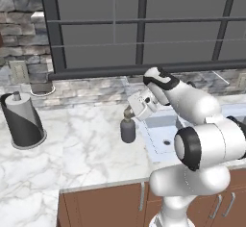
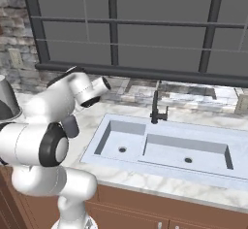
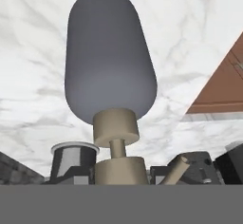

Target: Restock the sink supplies by placing the sponge and soap dispenser on the counter and next to the sink. Make sure the soap dispenser is upright.

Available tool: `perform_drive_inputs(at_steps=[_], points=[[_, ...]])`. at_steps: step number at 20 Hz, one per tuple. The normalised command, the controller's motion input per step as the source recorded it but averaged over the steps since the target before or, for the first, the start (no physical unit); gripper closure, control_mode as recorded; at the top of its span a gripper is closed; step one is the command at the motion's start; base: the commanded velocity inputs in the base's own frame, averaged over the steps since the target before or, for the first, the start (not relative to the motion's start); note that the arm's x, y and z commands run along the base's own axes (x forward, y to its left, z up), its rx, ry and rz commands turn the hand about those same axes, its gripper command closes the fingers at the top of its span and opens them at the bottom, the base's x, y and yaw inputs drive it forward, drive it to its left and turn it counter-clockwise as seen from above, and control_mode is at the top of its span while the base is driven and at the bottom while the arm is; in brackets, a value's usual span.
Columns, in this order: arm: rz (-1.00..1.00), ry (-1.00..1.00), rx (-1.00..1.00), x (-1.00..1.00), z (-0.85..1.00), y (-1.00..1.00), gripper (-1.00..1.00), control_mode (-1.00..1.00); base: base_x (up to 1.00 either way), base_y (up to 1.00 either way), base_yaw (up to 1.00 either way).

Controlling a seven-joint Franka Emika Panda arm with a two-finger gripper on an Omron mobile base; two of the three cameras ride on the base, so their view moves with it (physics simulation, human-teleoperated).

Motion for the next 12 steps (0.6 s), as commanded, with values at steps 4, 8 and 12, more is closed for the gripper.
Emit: perform_drive_inputs(at_steps=[4,8,12], points=[[0.00,0.00,0.00,0.24,-0.55,0.00,1.00,-1.00,0.00,0.00,0.00],[0.00,0.00,0.00,0.29,-0.49,0.00,1.00,-1.00,0.00,0.00,0.00],[0.00,0.00,0.00,0.37,-0.45,0.00,1.00,-1.00,0.00,0.00,0.00]])
